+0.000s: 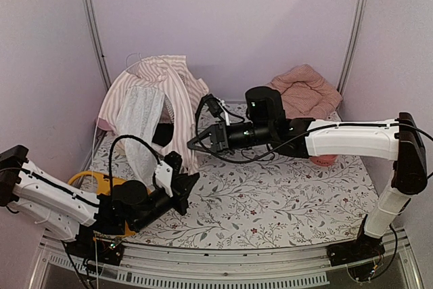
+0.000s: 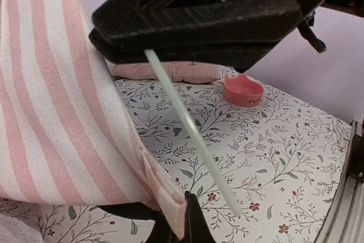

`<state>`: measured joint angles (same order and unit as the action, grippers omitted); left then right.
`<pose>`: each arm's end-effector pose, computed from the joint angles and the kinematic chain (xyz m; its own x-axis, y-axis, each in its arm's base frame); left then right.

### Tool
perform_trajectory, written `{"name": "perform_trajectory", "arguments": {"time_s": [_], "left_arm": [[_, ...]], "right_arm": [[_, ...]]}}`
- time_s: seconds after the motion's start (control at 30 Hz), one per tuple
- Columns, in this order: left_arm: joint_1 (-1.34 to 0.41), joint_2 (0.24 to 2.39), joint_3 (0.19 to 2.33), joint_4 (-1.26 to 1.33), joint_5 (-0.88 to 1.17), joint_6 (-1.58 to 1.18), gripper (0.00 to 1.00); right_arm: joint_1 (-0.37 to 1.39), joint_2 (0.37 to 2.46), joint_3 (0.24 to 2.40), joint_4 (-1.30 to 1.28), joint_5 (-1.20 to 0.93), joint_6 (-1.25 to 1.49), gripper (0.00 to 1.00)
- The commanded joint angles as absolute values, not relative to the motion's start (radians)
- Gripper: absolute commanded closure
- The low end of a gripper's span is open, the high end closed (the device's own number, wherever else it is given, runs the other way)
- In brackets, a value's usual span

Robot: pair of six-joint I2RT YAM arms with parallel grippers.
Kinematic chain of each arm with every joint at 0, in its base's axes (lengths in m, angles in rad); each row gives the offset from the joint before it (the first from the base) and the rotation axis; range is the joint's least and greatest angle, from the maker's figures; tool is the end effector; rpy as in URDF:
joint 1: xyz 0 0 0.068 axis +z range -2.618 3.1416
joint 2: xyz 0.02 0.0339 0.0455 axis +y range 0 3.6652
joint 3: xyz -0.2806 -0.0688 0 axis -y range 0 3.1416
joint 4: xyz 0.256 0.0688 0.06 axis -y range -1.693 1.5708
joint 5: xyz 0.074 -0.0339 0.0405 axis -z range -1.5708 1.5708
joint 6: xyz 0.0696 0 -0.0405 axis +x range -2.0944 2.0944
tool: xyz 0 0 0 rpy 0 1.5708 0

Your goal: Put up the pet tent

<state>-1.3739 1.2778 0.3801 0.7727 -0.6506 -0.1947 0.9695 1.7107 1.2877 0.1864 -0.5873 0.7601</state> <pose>0.0949 -0.2603 0.2033 -0.1522 -0.0242 -0.9881 0.6455 0.7546 -0.1179 0.2202 0.3891 0.3101 -0.7790 -0.1217 -0.6151 -0.6270 0.1525 0.7639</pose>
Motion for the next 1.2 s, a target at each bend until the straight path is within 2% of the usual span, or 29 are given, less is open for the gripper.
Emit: {"name": "perform_trajectory", "arguments": {"time_s": [0.0, 1.17], "left_arm": [[-1.495, 1.313, 0.368, 0.583, -0.478, -0.183, 1.00], [-1.525, 1.337, 0.385, 0.550, -0.496, -0.183, 1.00]], "right_arm": [[0.896, 1.707, 1.342, 0.452, -0.313, 0.792, 1.00], [0.896, 1.710, 1.335, 0.468, -0.232, 0.799, 1.00]]}}
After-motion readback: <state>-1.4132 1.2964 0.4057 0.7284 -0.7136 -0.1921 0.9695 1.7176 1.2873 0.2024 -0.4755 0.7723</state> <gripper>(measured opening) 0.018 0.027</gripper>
